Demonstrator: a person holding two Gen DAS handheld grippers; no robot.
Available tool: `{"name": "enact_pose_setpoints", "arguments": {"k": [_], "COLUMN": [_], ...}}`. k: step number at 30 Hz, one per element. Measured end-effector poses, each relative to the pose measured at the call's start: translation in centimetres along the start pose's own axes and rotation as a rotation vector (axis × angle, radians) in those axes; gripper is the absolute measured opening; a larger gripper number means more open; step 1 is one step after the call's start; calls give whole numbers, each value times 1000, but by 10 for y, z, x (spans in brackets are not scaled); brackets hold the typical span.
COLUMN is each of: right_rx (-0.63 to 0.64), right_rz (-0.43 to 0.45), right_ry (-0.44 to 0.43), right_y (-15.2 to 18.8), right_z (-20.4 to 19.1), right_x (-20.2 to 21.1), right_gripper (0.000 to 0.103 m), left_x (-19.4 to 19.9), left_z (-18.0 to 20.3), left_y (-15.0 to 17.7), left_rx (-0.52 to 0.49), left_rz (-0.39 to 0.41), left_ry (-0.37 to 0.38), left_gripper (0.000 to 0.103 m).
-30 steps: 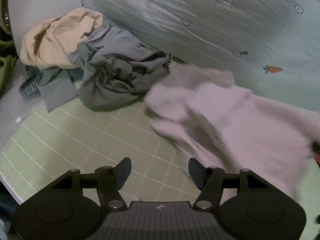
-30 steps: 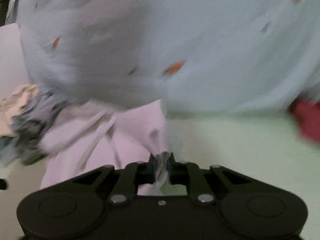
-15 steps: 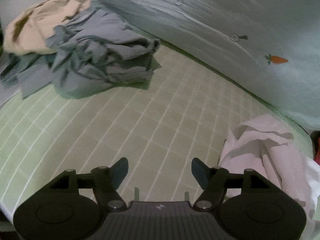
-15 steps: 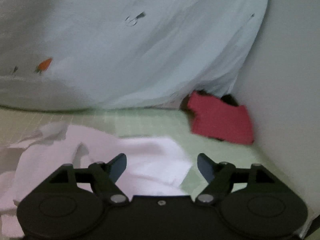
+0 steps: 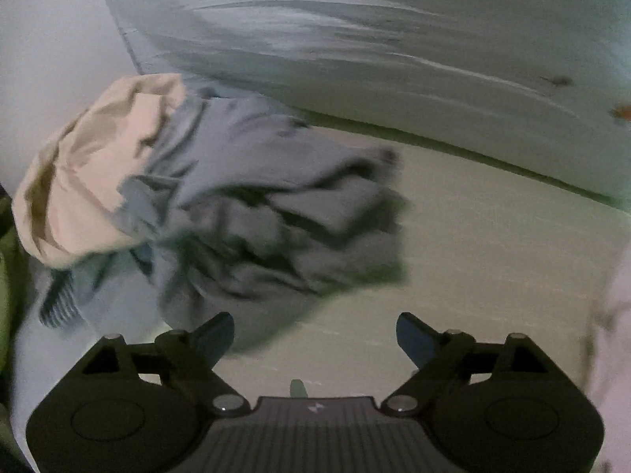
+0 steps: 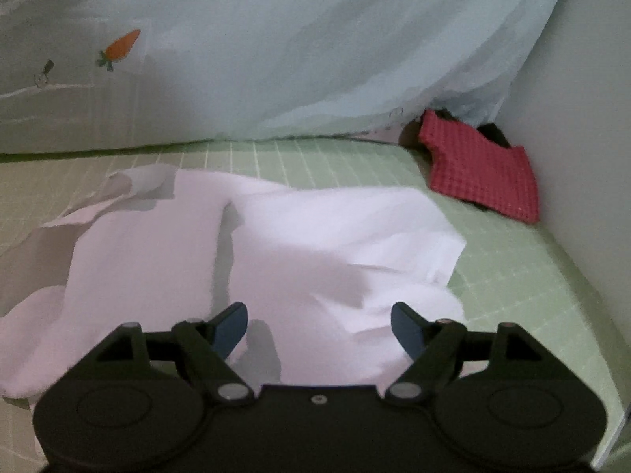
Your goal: Fold clothes
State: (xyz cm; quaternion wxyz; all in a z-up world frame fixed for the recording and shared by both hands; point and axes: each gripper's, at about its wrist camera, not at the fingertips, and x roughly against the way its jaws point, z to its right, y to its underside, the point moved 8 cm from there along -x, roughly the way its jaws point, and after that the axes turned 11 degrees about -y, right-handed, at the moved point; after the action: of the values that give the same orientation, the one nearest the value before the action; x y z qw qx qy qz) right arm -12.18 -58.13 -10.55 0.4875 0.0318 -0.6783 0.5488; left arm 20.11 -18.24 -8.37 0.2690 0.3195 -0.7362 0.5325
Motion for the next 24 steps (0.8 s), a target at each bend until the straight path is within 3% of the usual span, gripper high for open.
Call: {"name": "enact_pose_setpoints", "arguments": {"k": [7,11,13,14,15,16,19,22,24], "right_rx": [-140,-191,-201,-204,-199,-194,-180,-167,-159], "right_rz": [-44,-66,-77,-81,-83,-85,-90,-95,-92], "right_ry": [101,153,174,182,184,187,195,202,199], "right_y": [4,3,2,1,0,-2,-6,-11,-14], "right_z": [-17,-24,-27,-28,-30,-32,-39,-45,-49], "right_x": [-8,-9,-8,-8,-7,-7,-7,-6,-6], "right_gripper": [81,81,81,81,81,81,81,80,80], "left_x": [-83,-129,-137,-138,-140,-141,-126,-98,-73], "left_z": [-59,-61,-57,-54,-52,-50,-55,-87,-119], "left_y": [-38,-50,-52,-54,-56,-57,-74,-108,-140], "left_rx": [82,140,187,205,223,240,229,283,308], "left_rz": [-31,-87,-105,-108,-112,-115,-60,62,189], "left_ry": [-29,75,141,168,195,222,217,218,189], "left_gripper": [95,97,93,73,43,32,21,19,18]}}
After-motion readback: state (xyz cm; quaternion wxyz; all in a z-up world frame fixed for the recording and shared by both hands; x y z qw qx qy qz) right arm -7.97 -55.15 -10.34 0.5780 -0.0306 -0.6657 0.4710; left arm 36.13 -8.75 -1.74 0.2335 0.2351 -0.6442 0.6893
